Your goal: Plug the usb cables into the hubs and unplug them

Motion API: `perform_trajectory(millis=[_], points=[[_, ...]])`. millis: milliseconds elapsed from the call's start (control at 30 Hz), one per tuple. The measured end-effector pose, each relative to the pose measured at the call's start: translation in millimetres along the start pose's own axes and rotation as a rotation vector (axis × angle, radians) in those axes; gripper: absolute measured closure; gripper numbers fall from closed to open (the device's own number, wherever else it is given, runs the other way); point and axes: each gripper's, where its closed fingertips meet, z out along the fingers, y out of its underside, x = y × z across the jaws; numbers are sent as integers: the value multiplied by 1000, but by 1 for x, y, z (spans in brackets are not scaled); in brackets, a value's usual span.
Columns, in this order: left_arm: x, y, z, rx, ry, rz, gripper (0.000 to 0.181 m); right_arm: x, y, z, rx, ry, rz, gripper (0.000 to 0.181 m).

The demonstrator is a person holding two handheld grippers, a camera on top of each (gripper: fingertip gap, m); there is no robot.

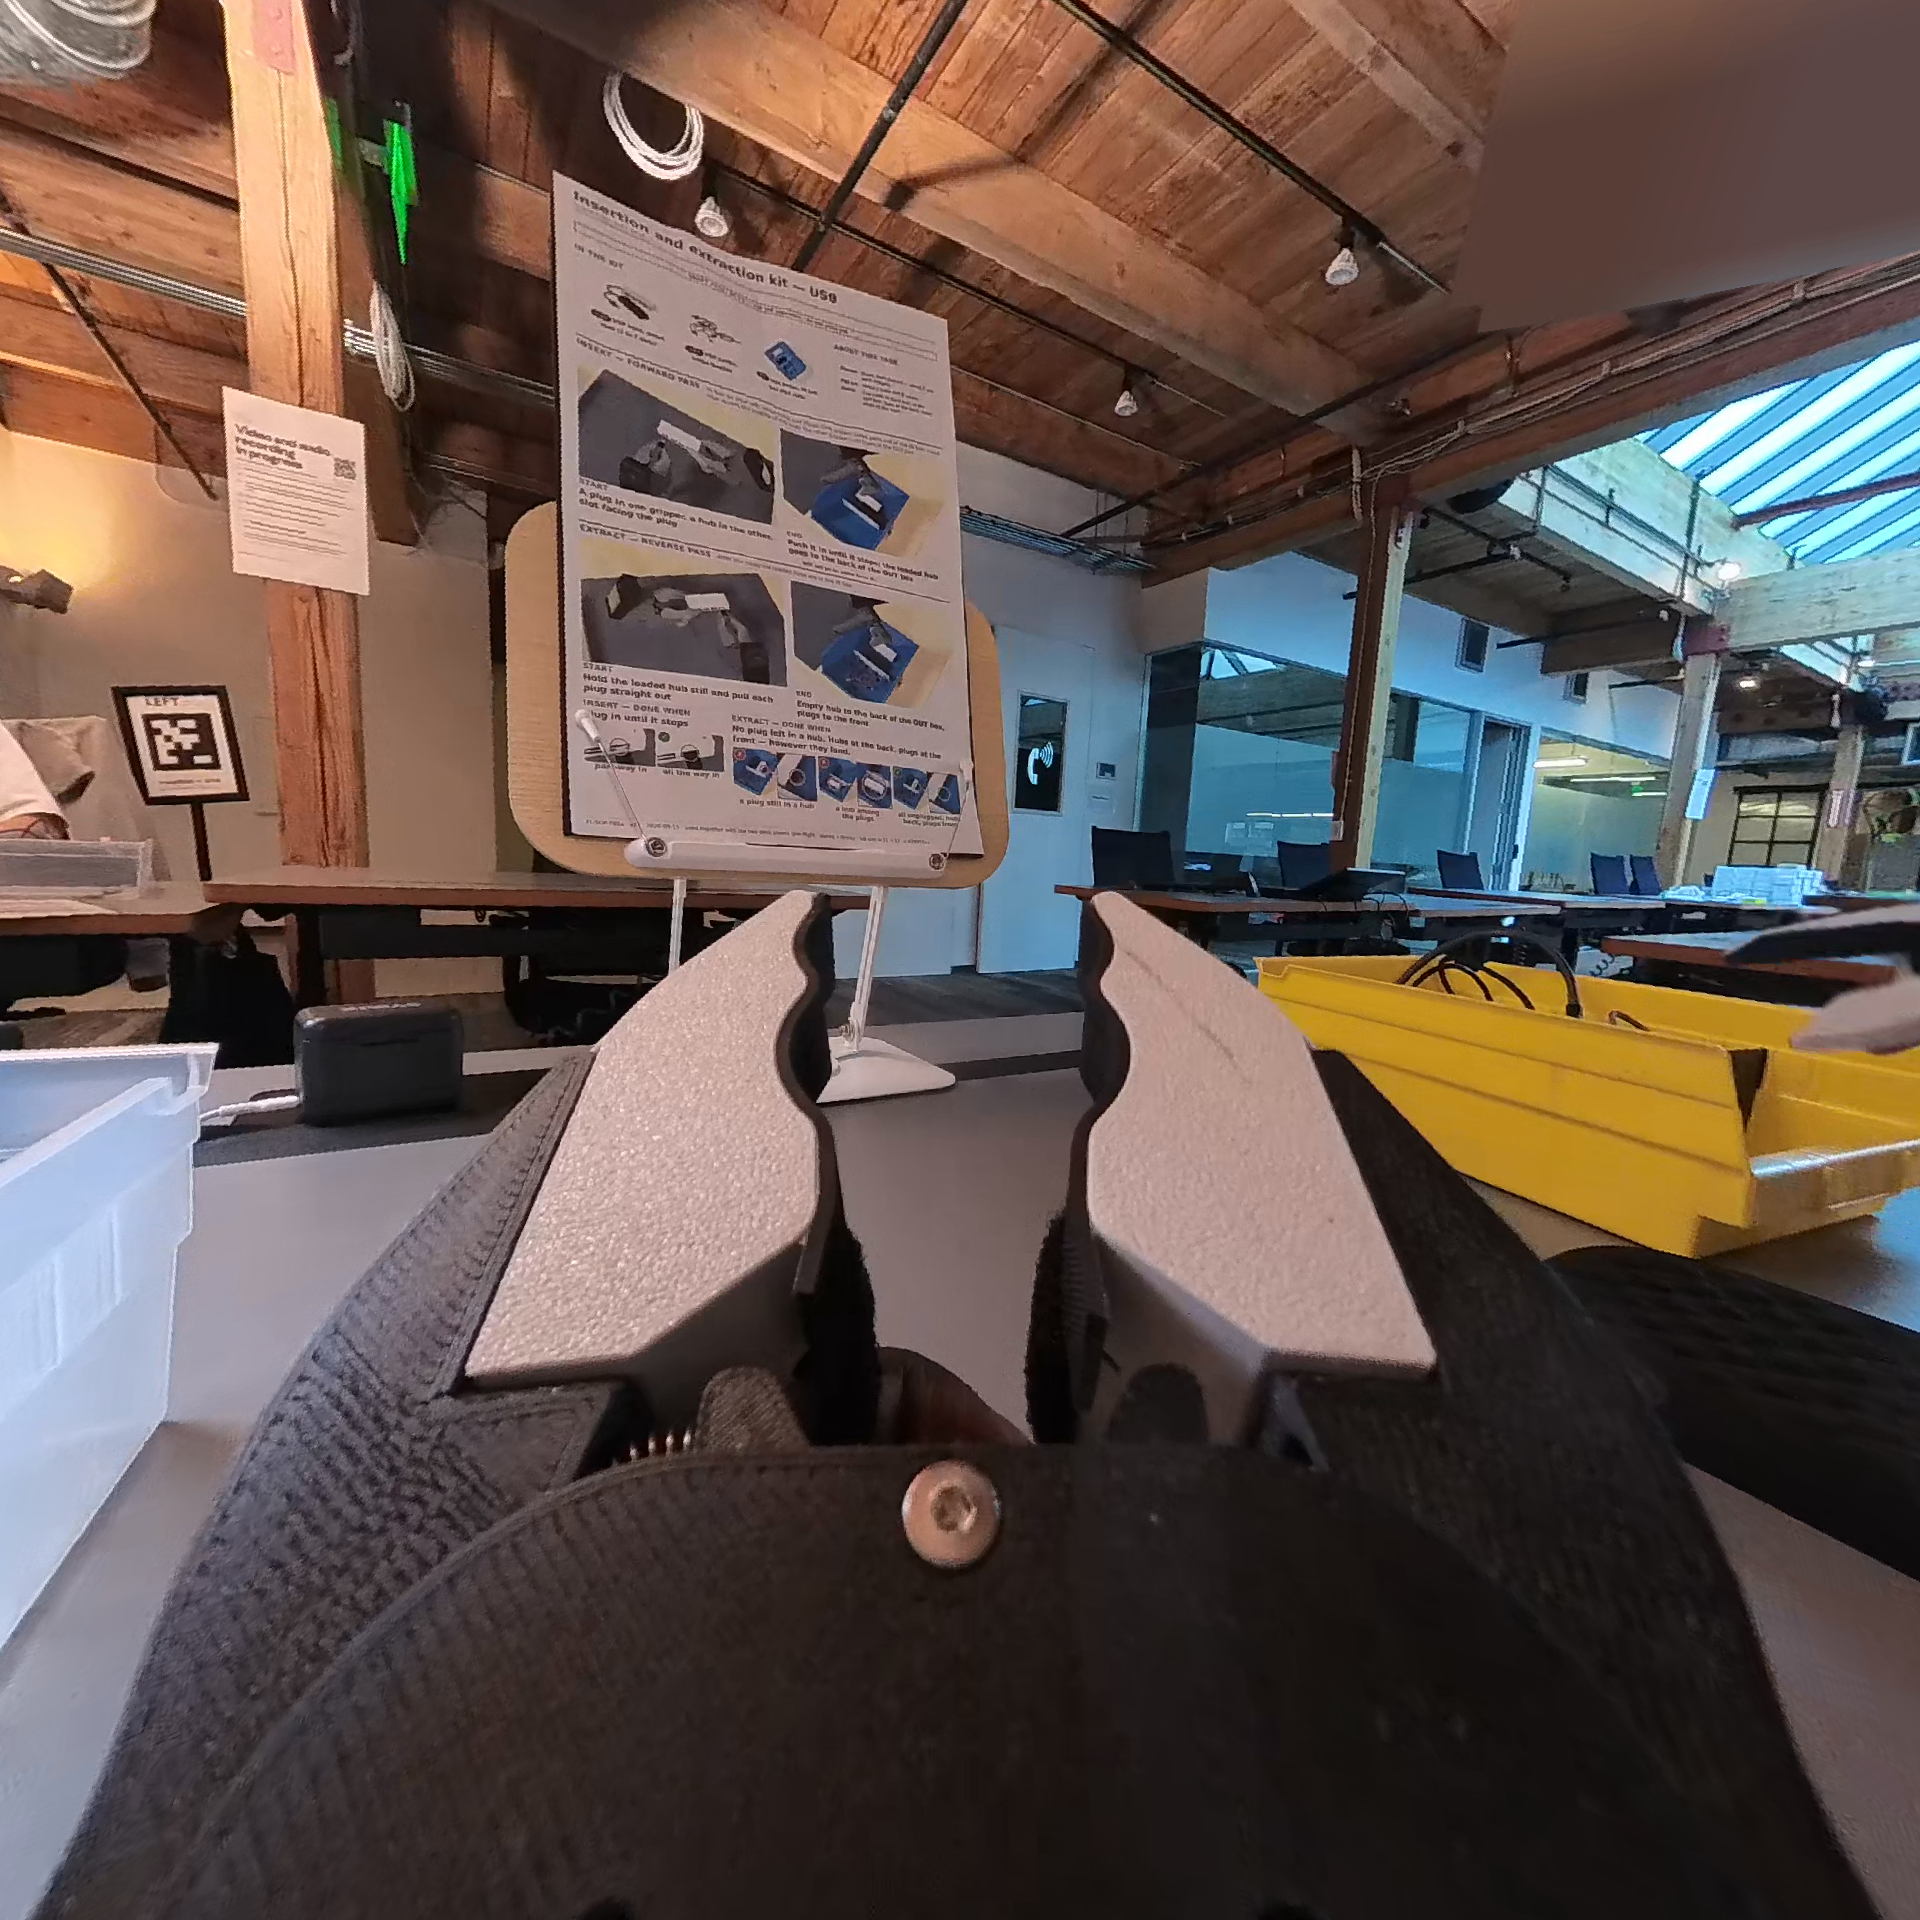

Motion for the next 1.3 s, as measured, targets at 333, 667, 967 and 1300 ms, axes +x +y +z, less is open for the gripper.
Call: perform_trajectory(millis=[333, 667, 967, 1300], points=[[3, 1, 0, -10, 13, 18, 136, -16, 43, 52, -289, 172, -130, 158], [13, 0, 0, -20, 49, 62, 136, -41, 21, 103, -307, 151, -191, 155], [18, 4, 1, -39, 68, 83, 136, -90, -5, 147, -258, 40, -192, 155], [20, 6, 2, -50, 78, 93, 136, -168, -30, 176, -208, -76, -269, 151]])
